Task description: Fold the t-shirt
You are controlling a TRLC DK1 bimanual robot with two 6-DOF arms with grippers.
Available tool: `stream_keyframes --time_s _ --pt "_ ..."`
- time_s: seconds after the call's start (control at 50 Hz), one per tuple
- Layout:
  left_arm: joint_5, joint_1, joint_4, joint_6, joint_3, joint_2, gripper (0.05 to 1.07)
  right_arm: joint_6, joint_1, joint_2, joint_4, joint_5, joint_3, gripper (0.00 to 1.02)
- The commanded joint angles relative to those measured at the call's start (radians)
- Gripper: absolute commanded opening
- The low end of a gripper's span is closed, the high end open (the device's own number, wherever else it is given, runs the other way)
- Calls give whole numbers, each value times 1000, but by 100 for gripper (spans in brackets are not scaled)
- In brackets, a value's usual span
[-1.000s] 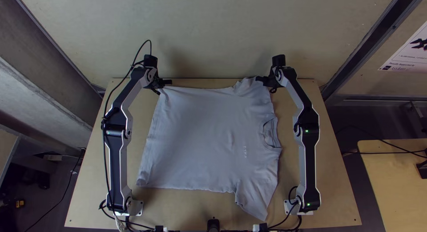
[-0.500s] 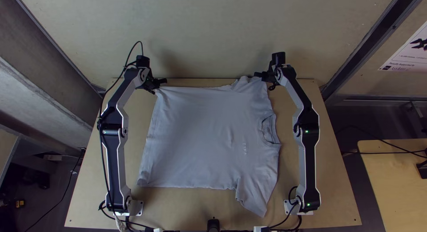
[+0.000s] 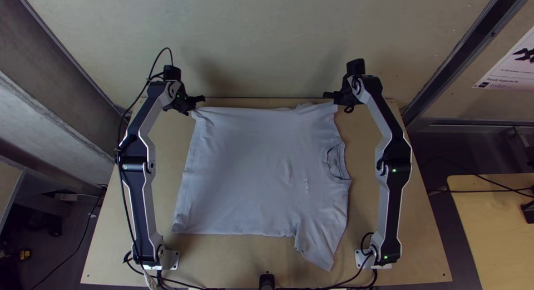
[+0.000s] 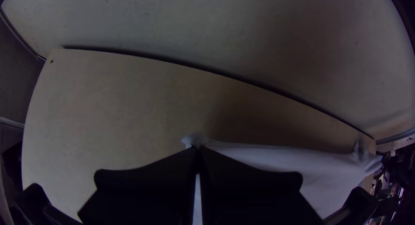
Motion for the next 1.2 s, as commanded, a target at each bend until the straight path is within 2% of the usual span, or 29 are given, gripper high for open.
stream_keyframes --time_s 0.0,0.46,0.96,1.18 --pt "5 13 -45 13 -15 -78 8 -28 -11 -69 -19 4 -71 2" --pt "7 22 -98 75 -205 -238 8 -36 15 -331 1 12 -402 2" --pt "7 27 35 110 -628 -472 8 -26 35 -635 94 22 -847 2" --pt "7 24 106 118 -803 -531 8 -25 48 -704 139 22 -1019 2"
